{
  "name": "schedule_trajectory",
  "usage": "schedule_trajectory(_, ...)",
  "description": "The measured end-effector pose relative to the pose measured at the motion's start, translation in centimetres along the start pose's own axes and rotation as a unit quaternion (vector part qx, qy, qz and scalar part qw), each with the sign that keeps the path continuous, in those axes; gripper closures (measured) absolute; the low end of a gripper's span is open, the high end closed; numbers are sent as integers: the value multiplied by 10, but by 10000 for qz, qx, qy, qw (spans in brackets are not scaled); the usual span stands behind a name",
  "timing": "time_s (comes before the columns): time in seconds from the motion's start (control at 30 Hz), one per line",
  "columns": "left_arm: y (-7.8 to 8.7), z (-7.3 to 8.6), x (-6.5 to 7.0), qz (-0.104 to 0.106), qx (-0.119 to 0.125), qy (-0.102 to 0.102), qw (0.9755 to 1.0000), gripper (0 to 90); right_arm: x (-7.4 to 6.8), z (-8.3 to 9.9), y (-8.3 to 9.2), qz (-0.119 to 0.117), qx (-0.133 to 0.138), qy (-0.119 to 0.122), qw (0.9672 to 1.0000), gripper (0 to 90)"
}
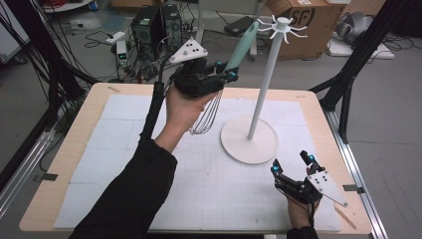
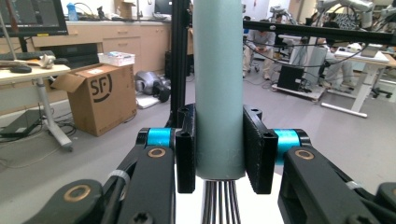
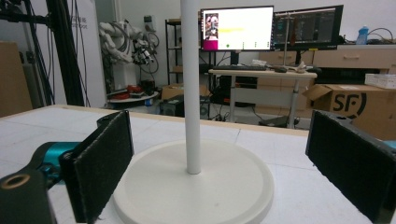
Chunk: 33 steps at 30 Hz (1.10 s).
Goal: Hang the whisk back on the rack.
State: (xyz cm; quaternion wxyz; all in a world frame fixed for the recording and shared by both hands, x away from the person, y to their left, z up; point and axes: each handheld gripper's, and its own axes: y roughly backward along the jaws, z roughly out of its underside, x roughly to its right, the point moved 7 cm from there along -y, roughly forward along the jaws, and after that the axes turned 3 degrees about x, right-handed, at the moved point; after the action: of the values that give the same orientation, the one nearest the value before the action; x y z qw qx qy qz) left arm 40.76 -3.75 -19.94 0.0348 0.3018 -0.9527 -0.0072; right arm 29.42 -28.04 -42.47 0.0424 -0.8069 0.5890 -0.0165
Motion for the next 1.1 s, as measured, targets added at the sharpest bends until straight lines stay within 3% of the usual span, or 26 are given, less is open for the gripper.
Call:
schedule_trajectory(0.43,-14,4,-4,-21,-142,25,9999,692,1,-1,1,-14,26,-19,10000,63)
schedule_trajectory(0.7,-20,5,-9,17,-41,158,9999,691,3,-1,1,5,40,-36,10000,63)
schedule_trajectory(0.93,-19,1,-6,23,114,130,9998,691,4,-1,2,7,46,-60,10000,63)
schedule_trajectory(1.1,-19,3,-17,-9,76,243,9997,691,3,-1,2,1,56,-55,10000,62)
